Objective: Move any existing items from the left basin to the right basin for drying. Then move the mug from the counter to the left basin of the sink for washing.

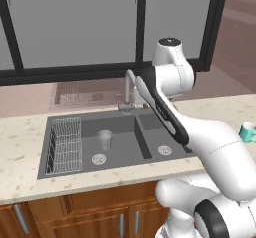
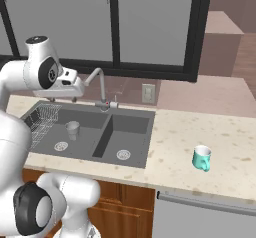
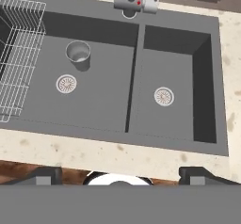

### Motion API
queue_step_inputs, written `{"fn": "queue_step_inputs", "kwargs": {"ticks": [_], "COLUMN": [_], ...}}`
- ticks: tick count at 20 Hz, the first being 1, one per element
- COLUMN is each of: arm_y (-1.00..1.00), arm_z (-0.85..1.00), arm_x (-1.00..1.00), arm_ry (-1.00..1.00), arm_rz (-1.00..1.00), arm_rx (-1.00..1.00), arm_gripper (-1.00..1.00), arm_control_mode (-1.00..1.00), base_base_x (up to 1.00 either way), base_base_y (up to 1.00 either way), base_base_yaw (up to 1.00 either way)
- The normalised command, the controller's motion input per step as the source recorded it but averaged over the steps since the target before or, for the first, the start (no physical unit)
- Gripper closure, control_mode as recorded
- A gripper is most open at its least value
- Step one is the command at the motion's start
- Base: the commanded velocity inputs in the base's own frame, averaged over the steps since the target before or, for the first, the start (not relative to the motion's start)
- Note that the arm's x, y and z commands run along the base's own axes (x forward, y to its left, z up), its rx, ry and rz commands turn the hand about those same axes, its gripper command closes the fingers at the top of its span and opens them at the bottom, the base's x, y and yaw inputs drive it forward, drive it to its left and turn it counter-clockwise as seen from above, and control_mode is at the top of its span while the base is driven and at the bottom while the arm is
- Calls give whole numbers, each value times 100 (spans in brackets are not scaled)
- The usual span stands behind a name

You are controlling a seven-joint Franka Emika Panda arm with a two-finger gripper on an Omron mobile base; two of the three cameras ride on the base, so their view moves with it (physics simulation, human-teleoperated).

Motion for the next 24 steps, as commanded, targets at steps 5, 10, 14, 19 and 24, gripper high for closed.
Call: {"fn": "queue_step_inputs", "kwargs": {"ticks": [5,10,14,19,24], "arm_y": [29,16,4,1,0], "arm_z": [-24,-28,-22,-18,-13], "arm_x": [-8,-8,-12,-11,-6], "arm_ry": [1,0,0,0,0], "arm_rz": [0,0,-2,-4,-6], "arm_rx": [-4,-1,0,0,0], "arm_gripper": [-100,-100,-100,-100,-100], "arm_control_mode": [-100,-100,-100,-100,-100], "base_base_x": [0,0,0,0,0], "base_base_y": [0,0,0,0,0], "base_base_yaw": [0,0,0,0,0]}}
